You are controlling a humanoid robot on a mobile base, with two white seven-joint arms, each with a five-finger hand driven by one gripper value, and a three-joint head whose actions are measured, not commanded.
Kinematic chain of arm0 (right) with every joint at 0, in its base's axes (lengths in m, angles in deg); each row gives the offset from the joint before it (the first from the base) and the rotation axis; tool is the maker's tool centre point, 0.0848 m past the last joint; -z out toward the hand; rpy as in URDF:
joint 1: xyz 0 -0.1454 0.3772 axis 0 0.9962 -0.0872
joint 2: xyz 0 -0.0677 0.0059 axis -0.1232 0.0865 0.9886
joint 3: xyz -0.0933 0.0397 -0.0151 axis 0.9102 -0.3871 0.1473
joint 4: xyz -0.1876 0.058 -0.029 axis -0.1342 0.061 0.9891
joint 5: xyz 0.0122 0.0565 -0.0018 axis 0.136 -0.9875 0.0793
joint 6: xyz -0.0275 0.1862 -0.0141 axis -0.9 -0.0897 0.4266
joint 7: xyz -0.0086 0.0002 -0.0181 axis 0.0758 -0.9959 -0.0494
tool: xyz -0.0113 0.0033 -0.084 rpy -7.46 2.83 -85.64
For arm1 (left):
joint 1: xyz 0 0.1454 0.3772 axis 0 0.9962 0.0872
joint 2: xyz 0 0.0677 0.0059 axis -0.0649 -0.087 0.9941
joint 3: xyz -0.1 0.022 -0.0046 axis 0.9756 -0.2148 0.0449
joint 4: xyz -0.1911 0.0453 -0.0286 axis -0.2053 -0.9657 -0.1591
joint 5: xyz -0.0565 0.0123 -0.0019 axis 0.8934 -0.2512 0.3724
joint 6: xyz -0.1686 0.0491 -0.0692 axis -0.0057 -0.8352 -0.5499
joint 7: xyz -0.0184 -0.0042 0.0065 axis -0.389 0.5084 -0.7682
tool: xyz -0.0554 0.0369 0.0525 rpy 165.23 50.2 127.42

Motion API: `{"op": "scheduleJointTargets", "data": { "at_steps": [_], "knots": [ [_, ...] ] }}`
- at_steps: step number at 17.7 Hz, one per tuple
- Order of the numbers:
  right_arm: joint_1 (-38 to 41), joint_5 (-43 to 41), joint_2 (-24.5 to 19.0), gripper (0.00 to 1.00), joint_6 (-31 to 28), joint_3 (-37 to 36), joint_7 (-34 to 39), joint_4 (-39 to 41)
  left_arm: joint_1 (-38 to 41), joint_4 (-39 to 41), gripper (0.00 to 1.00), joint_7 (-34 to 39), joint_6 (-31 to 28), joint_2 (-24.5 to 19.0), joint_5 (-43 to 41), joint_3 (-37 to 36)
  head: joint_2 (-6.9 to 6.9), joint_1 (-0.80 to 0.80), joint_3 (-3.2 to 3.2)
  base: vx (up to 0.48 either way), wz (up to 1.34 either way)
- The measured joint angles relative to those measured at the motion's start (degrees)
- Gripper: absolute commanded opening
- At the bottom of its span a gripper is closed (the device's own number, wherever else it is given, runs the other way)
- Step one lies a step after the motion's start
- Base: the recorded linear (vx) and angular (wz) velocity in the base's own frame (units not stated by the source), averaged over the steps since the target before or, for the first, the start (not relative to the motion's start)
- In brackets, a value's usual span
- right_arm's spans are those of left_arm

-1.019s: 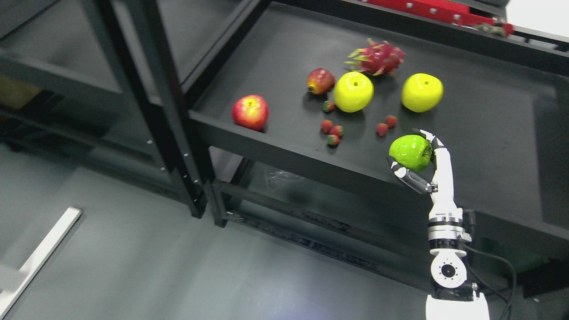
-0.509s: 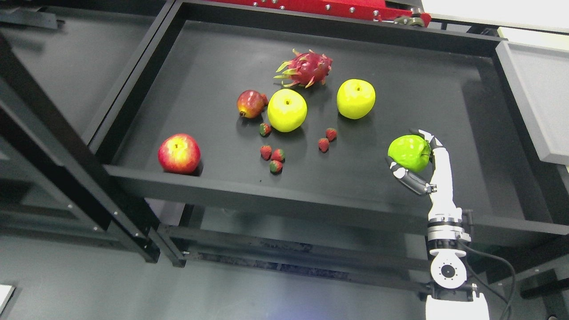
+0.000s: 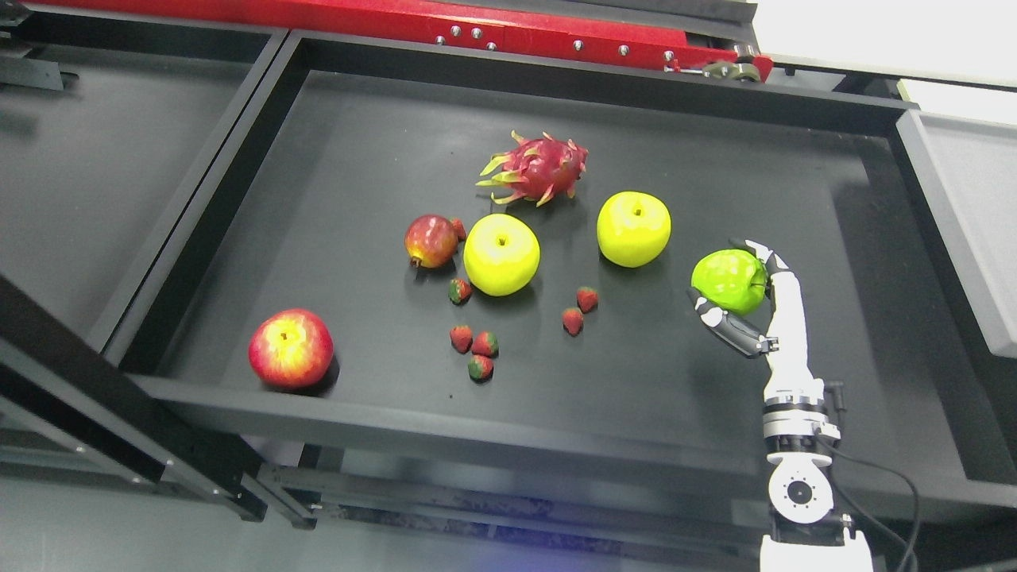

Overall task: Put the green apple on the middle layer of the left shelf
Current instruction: 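Lower the green apple onto the shelf and open the right hand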

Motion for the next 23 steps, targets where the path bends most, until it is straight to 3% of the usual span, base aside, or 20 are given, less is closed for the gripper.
{"op": "scheduleJointTargets", "data": {
  "at_steps": [3,4,5,6,15,23],
  "knots": [
    [0.09,0.05,0.0,0.0,0.0,0.0,0.0,0.0,0.0,0.0,1.0,0.0,0.0,0.0,0.0,0.0,0.0,0.0,0.0,0.121,0.0],
    [0.11,0.05,0.0,0.1,0.01,0.0,0.06,0.0,0.0,0.0,1.0,0.0,0.0,0.0,0.0,0.0,0.0,0.0,0.0,0.111,-0.03],
    [0.12,0.04,0.0,0.65,0.01,0.0,0.31,0.0,0.0,0.0,1.0,0.0,0.0,0.0,0.0,0.0,0.0,0.0,0.0,0.072,-0.02],
    [0.13,0.02,0.0,1.0,0.03,0.0,0.5,0.0,0.0,0.0,1.0,0.0,0.0,0.0,0.0,0.0,0.0,0.0,0.0,0.072,-0.02],
    [0.16,-1.99,0.0,1.0,2.37,3.08,4.39,-0.09,0.01,0.0,1.0,0.0,0.0,0.0,0.0,0.0,0.0,0.0,0.0,0.022,0.0],
    [1.62,-15.3,0.0,1.0,0.36,4.74,1.24,-0.3,0.01,0.0,1.0,0.0,0.0,0.0,0.0,0.0,0.0,0.0,0.0,0.0,0.0]
  ]
}}
